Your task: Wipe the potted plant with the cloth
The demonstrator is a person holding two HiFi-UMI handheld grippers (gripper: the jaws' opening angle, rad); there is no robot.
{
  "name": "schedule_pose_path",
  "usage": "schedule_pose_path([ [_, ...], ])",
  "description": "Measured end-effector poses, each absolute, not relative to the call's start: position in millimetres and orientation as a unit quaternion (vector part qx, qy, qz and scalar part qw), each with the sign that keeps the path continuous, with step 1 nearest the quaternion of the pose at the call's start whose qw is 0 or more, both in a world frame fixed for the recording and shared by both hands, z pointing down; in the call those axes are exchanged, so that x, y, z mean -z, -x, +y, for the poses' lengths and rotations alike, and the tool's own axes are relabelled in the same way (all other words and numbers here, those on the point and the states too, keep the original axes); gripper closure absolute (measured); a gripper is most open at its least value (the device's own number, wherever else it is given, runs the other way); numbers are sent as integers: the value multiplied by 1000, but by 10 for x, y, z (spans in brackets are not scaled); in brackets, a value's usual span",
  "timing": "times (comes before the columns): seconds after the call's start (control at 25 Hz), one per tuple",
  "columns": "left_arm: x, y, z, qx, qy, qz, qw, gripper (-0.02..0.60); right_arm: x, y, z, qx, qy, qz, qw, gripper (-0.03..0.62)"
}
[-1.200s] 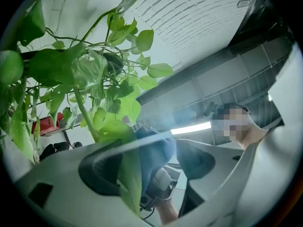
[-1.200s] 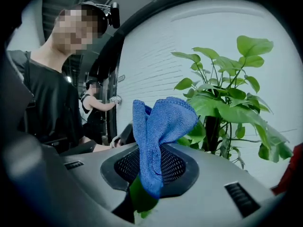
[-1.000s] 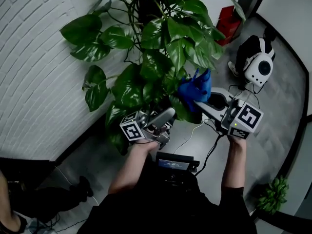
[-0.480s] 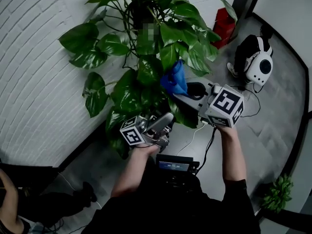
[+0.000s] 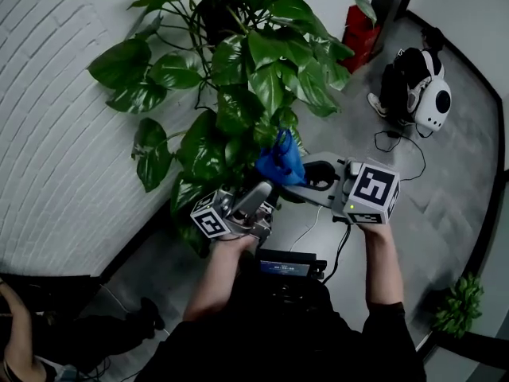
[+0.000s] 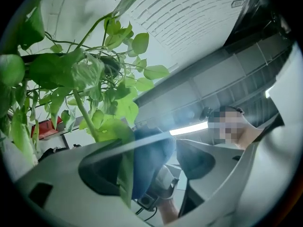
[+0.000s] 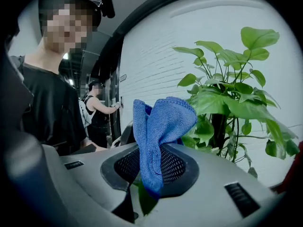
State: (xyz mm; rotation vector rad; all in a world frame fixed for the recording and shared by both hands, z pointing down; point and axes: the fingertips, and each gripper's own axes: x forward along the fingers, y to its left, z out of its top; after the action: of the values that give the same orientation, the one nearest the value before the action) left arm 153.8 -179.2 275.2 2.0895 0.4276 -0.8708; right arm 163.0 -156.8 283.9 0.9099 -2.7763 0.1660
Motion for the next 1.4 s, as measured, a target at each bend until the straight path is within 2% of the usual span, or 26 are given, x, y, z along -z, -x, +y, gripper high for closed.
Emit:
schedule_pose_path([
  [0.36,-2755,-1484,-1817,371,-814,177,411,229,-3381,-1668,-1027,-106,-293,-942,125,487],
  [0.48,-2766,-1517,-1808,369,-816,179,407,227,-3160,-1817,-858,-100,-289,-949,77,487],
  [0.64,-2808,-1607,-1735,360,-815,186,414,228,-2423,-2277,-921,-19,-350,-937,10,487],
  [0.8,-2918,-1673,-1681,357,-809,189,426,228,-2148,-2802,-1373,55,-468,-880,62,487],
  [0.96,-2972,-1737,-1624,368,-795,200,438,227,-2353,-2926,-1879,59,-492,-858,132,487],
  [1.16,-3268,-2030,-1513,342,-790,216,461,228,-2571,-2837,-2103,47,-467,-871,145,487],
  [1.4,-3274,-2254,-1316,315,-802,231,452,227,-2771,-2861,-1933,29,-456,-876,156,487],
])
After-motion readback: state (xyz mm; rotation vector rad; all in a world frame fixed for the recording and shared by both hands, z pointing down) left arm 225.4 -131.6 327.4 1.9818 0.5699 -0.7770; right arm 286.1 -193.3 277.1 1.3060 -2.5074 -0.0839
